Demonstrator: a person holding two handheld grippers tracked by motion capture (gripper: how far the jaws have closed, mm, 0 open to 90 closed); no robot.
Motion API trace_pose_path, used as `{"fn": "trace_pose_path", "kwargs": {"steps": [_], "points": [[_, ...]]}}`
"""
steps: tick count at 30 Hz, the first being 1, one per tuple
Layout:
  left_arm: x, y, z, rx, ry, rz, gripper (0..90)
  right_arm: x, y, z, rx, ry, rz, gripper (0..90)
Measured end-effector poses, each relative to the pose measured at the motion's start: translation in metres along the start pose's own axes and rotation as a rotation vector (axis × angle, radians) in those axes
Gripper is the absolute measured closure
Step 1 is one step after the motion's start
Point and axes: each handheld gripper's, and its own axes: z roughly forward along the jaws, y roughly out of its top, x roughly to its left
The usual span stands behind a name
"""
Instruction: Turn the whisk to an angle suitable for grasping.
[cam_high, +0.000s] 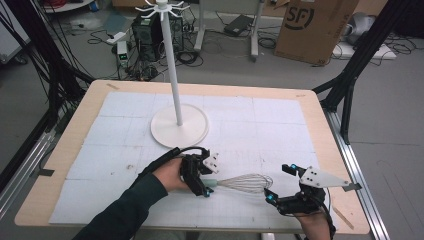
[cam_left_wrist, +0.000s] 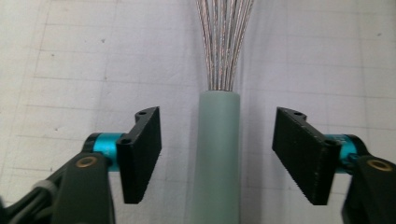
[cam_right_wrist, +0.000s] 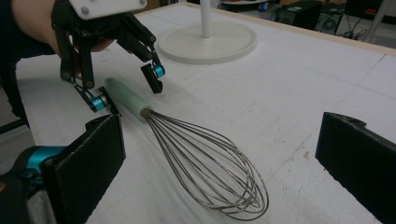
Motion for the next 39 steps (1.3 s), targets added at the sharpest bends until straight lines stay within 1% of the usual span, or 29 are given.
{"fn": "trace_pose_path", "kwargs": {"steps": [1, 2, 3, 4, 5, 6, 7, 8, 9, 10, 13, 14, 15, 17, 19, 20, 21, 23, 24, 27, 28, 30, 32, 35, 38, 39], "points": [[0.0, 0.0, -0.002, -0.011, -0.001, 0.002, 31.1, 0.0, 0.0, 0.0, 0.0, 0.0, 0.0, 0.0], [0.0, 0.0, -0.005, -0.022, -0.003, -0.003, 27.9, 0.0, 0.0, 0.0, -0.001, 0.002, -0.003, 0.0], [-0.001, -0.001, -0.008, -0.033, -0.005, -0.006, 27.9, 0.0, 0.0, 0.0, -0.001, 0.002, -0.003, 0.0], [-0.001, -0.001, -0.011, -0.048, -0.009, -0.006, 24.9, 0.0, 0.0, 0.0, 0.001, 0.007, -0.001, 0.0], [-0.003, -0.001, -0.014, -0.065, -0.012, -0.014, 24.9, 0.0, 0.0, 0.0, 0.001, 0.007, -0.001, 0.0], [-0.004, -0.002, -0.018, -0.08, -0.015, -0.014, 23.2, 0.001, 0.0, 0.0, 0.0, 0.008, -0.004, 0.1], [-0.005, -0.003, -0.021, -0.098, -0.019, -0.02, 18.1, 0.001, 0.0, 0.0, 0.0, 0.01, -0.005, 0.0], [-0.006, -0.004, -0.024, -0.114, -0.035, -0.038, 18.1, 0.001, 0.0, 0.0, 0.001, 0.011, -0.006, 0.0], [-0.006, -0.006, -0.027, -0.129, -0.051, -0.06, 13.6, 0.001, 0.0, 0.0, 0.0, 0.014, -0.01, 0.0], [-0.007, -0.007, -0.03, -0.147, -0.064, -0.07, 7.0, 0.002, 0.0, 0.0, 0.0, 0.021, -0.012, 0.0], [-0.012, -0.015, -0.041, -0.204, -0.066, -0.071, 5.6, 0.002, 0.001, 0.0, -0.003, 0.024, -0.018, 0.0], [-0.014, -0.017, -0.044, -0.222, -0.063, -0.079, 4.4, 0.002, 0.001, 0.0, -0.005, 0.028, -0.018, 0.1], [-0.016, -0.02, -0.048, -0.235, -0.054, -0.087, 1.6, 0.003, 0.002, 0.0, -0.008, 0.042, -0.012, 0.0], [-0.018, -0.026, -0.055, -0.262, -0.051, -0.095, 1.6, 0.003, 0.002, 0.001, -0.011, 0.046, -0.018, 0.0], [-0.021, -0.032, -0.062, -0.302, -0.045, -0.118, 1.6, 0.004, 0.003, 0.002, -0.009, 0.053, -0.022, 0.0], [-0.022, -0.035, -0.066, -0.319, -0.044, -0.122, 1.6, 0.004, 0.003, 0.002, -0.009, 0.055, -0.027, 0.0], [-0.023, -0.039, -0.07, -0.342, -0.037, -0.131, 1.6, 0.005, 0.004, 0.003, -0.007, 0.058, -0.024, 0.0], [-0.025, -0.046, -0.077, -0.366, -0.016, -0.149, 1.7, 0.006, 0.004, 0.004, -0.011, 0.068, -0.025, 0.0], [-0.026, -0.05, -0.08, -0.371, -0.009, -0.155, 1.6, 0.005, 0.005, 0.004, -0.013, 0.073, -0.032, 0.0], [-0.029, -0.061, -0.088, -0.408, 0.007, -0.172, 1.7, 0.006, 0.006, 0.006, -0.009, 0.088, -0.035, 0.0], [-0.029, -0.065, -0.091, -0.41, 0.015, -0.171, 1.6, 0.007, 0.007, 0.009, -0.006, 0.099, -0.05, 0.1], [-0.03, -0.073, -0.096, -0.425, 0.029, -0.181, 1.6, 0.007, 0.008, 0.01, -0.002, 0.107, -0.053, 0.0], [-0.031, -0.08, -0.1, -0.437, 0.044, -0.197, 1.7, 0.008, 0.009, 0.013, 0.003, 0.121, -0.06, 0.0], [-0.033, -0.091, -0.107, -0.476, 0.068, -0.221, 1.7, 0.007, 0.012, 0.015, 0.0, 0.139, -0.063, 0.0], [-0.034, -0.105, -0.114, -0.496, 0.097, -0.24, 1.7, 0.006, 0.013, 0.016, -0.005, 0.147, -0.064, 0.0], [-0.035, -0.11, -0.116, -0.509, 0.106, -0.252, 1.6, 0.005, 0.014, 0.016, -0.006, 0.15, -0.064, 0.0]]}}
